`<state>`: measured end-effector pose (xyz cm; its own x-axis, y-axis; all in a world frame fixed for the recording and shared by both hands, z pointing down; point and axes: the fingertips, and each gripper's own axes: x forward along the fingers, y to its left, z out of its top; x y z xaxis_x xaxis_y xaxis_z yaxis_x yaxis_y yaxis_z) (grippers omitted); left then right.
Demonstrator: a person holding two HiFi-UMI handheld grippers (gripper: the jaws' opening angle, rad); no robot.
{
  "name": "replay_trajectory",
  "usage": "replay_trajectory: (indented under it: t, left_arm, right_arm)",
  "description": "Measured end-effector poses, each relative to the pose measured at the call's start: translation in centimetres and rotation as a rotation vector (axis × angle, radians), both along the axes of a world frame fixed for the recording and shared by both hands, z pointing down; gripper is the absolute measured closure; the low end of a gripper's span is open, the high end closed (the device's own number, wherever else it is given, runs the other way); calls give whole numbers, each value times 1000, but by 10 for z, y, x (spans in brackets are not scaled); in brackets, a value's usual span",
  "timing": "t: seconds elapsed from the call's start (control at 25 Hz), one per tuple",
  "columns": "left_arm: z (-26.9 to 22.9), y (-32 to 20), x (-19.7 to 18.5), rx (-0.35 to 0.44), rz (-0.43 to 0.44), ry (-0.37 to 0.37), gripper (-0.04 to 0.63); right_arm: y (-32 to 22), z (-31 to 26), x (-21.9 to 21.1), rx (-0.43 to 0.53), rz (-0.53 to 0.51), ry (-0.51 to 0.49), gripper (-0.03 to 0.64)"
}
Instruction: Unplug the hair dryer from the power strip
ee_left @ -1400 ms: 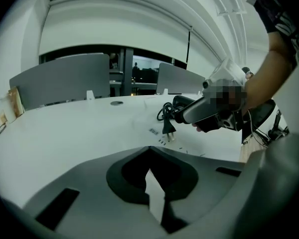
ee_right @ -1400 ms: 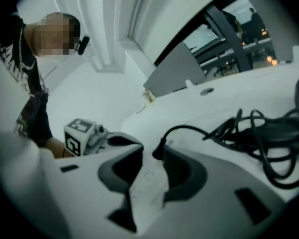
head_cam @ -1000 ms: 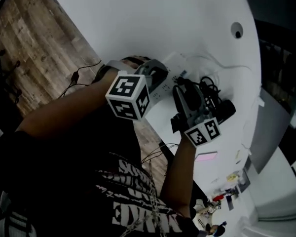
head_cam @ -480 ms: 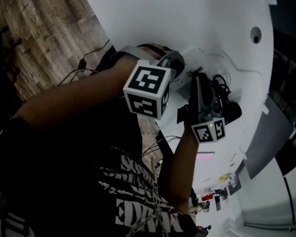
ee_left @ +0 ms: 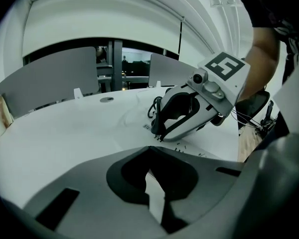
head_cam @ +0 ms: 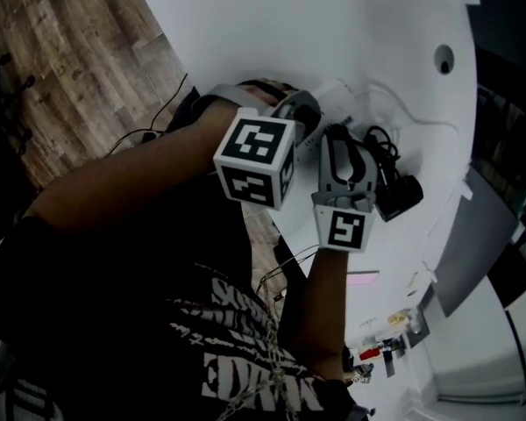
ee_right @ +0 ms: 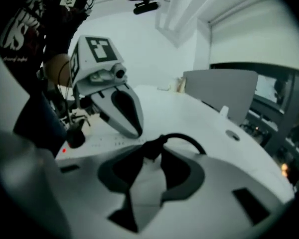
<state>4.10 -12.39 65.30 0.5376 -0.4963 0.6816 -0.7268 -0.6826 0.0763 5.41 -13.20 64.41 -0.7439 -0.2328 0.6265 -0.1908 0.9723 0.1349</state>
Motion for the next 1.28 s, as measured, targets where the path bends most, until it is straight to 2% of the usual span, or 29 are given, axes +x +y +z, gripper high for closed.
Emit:
replay_trajectory:
  t: [0.04, 0.12, 0.2, 0.28, 0.4, 0.44, 0.48, 0.52, 0.56, 0.72, 0.8, 0.88, 1.12, 1.28]
  left_arm:
    - [0, 0, 0, -2, 0, 0, 575]
    - [2, 1, 0, -9, 0, -3, 575]
    - [3, 1, 1, -4, 0, -18, 575]
    - [3, 2, 1, 4, -1, -26, 575]
    - [1, 4, 0, 8, -10, -19, 575]
    - [1, 4, -1, 9, -11, -17, 575]
    - [1, 3, 0, 11, -10, -15, 575]
    - [1, 2, 0, 12, -8, -13, 575]
    - [1, 1, 1, 14, -6, -11, 575]
    - [0, 0, 2, 16, 4, -17, 575]
    - [1, 0, 2, 14, 6, -18, 575]
    - [1, 1, 2, 12, 8, -18, 575]
    - [4, 2, 3, -5, 28, -33, 575]
    - [6, 2, 4, -8, 38, -37, 575]
  right_arm:
    - [0, 0, 1, -23, 9, -9, 483]
    - [1, -4, 1, -161, 66, -93, 479]
    - [-1, -15, 3, -369, 153, -262, 435]
    - [-4, -26, 5, -522, 210, -426, 413]
    - [-12, -35, 1, -617, 261, -586, 413]
    - [-16, -35, 0, -613, 290, -607, 417]
    - [-20, -33, 0, -586, 323, -606, 451]
    - [-24, -32, 1, -537, 346, -585, 530]
    - [-25, -31, 1, -472, 351, -550, 534]
    - [-11, -35, -14, -128, 211, -380, 529]
    - [-4, -33, -21, -17, 150, -323, 529]
    - [-1, -29, -22, 15, 141, -307, 528]
    - [-1, -26, -22, 10, 175, -373, 514]
    - [-1, -16, -18, 32, 171, -294, 511]
